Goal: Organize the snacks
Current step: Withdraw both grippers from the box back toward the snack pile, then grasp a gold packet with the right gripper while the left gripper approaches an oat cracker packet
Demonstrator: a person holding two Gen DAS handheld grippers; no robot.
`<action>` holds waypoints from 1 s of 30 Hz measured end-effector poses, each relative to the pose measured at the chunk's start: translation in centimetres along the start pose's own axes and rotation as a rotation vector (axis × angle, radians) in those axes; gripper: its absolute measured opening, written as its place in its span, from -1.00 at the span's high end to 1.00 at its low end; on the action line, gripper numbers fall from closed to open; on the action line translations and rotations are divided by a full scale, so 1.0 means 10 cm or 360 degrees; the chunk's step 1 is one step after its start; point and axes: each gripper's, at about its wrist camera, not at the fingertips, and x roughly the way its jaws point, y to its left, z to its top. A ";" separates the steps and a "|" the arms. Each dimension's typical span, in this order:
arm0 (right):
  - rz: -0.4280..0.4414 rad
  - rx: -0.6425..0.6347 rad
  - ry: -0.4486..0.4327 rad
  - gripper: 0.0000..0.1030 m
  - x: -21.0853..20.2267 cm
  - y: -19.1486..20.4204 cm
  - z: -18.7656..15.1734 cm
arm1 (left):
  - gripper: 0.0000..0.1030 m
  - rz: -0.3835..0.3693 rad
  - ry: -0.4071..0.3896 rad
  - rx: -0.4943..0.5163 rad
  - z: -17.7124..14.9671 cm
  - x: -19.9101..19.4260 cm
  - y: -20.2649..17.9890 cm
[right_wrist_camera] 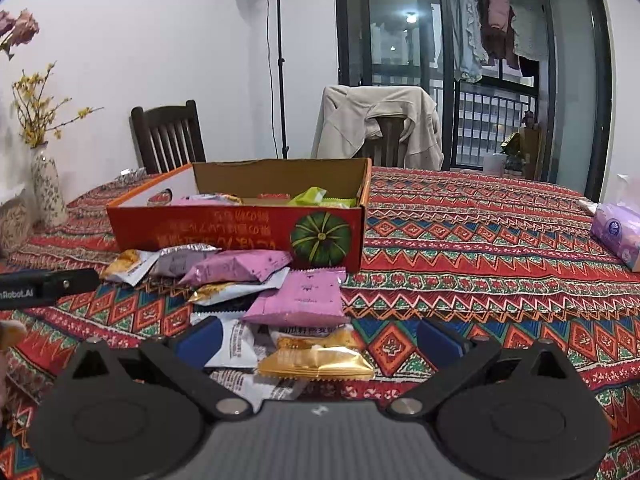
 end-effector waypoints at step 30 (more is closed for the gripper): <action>0.0000 -0.0032 0.0146 -0.23 0.23 0.01 -0.04 | -1.00 -0.0028 0.0059 -0.0055 -0.03 0.06 0.02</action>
